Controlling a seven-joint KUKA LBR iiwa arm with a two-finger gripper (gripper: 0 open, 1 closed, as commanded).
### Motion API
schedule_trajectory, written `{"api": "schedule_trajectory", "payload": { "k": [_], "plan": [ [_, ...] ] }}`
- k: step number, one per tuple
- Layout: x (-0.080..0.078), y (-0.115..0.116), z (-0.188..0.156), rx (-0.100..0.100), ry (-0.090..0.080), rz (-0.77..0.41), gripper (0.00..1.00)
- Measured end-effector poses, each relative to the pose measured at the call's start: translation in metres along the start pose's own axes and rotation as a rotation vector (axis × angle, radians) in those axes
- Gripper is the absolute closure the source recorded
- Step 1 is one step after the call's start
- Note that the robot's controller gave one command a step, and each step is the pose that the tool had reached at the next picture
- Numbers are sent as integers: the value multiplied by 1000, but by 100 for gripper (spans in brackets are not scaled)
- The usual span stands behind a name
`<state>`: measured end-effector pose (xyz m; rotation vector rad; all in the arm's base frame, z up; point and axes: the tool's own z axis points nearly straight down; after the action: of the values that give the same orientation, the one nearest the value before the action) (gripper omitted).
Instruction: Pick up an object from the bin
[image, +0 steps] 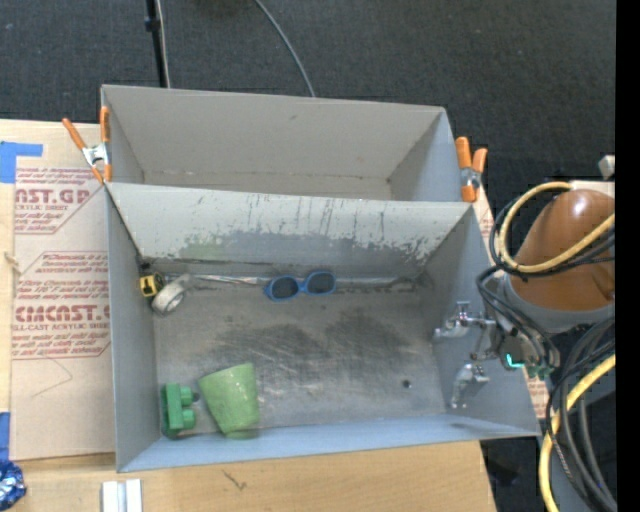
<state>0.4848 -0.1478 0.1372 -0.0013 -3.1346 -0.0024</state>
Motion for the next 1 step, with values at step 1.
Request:
{"api": "schedule_trajectory", "payload": {
  "k": [1],
  "plan": [
    [-59,46,-41,0,-16,51,0]
  ]
}}
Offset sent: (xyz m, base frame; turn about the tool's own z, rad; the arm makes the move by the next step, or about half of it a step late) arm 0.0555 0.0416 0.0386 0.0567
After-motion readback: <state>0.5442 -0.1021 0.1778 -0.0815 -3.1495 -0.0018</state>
